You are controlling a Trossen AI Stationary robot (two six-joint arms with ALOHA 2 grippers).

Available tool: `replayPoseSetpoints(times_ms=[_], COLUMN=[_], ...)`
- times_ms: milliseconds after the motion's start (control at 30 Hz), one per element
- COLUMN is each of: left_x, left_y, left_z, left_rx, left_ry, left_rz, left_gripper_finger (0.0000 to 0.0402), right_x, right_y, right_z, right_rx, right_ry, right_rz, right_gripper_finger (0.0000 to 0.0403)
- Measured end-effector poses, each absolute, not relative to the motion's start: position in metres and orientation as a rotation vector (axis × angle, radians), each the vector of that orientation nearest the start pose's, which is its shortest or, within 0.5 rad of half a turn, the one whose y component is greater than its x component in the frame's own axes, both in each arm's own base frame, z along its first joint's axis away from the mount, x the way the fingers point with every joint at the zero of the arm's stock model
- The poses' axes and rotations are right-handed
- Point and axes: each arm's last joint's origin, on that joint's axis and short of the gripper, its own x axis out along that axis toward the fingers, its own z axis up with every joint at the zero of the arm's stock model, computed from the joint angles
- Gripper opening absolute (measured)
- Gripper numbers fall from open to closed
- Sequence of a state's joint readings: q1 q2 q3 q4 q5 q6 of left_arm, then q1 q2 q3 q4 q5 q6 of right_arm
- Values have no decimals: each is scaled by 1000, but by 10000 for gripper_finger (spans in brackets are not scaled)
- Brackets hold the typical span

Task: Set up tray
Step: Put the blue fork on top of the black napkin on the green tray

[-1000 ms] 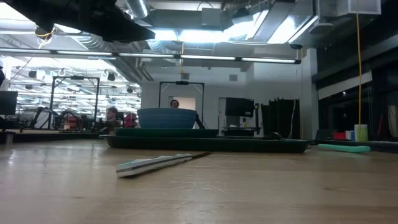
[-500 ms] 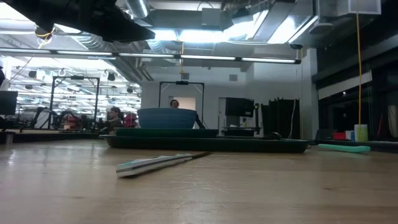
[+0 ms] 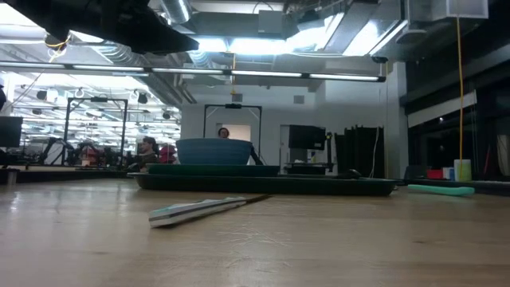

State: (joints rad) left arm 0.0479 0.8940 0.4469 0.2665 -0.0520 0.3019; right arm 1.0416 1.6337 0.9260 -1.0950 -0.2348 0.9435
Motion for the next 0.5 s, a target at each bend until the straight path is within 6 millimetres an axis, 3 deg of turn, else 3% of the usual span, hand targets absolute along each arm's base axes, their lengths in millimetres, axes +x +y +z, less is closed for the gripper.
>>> replayPoseSetpoints(times_ms=[500], left_x=[196], left_y=[11], left_z=[240], left_rx=[301], left_ry=[195], left_rz=[71], left_gripper_finger=[5], right_x=[118], right_y=[209], right_z=[159], right_rx=[-496], right_ry=[1779], right_rz=[380], right_gripper_finger=[174])
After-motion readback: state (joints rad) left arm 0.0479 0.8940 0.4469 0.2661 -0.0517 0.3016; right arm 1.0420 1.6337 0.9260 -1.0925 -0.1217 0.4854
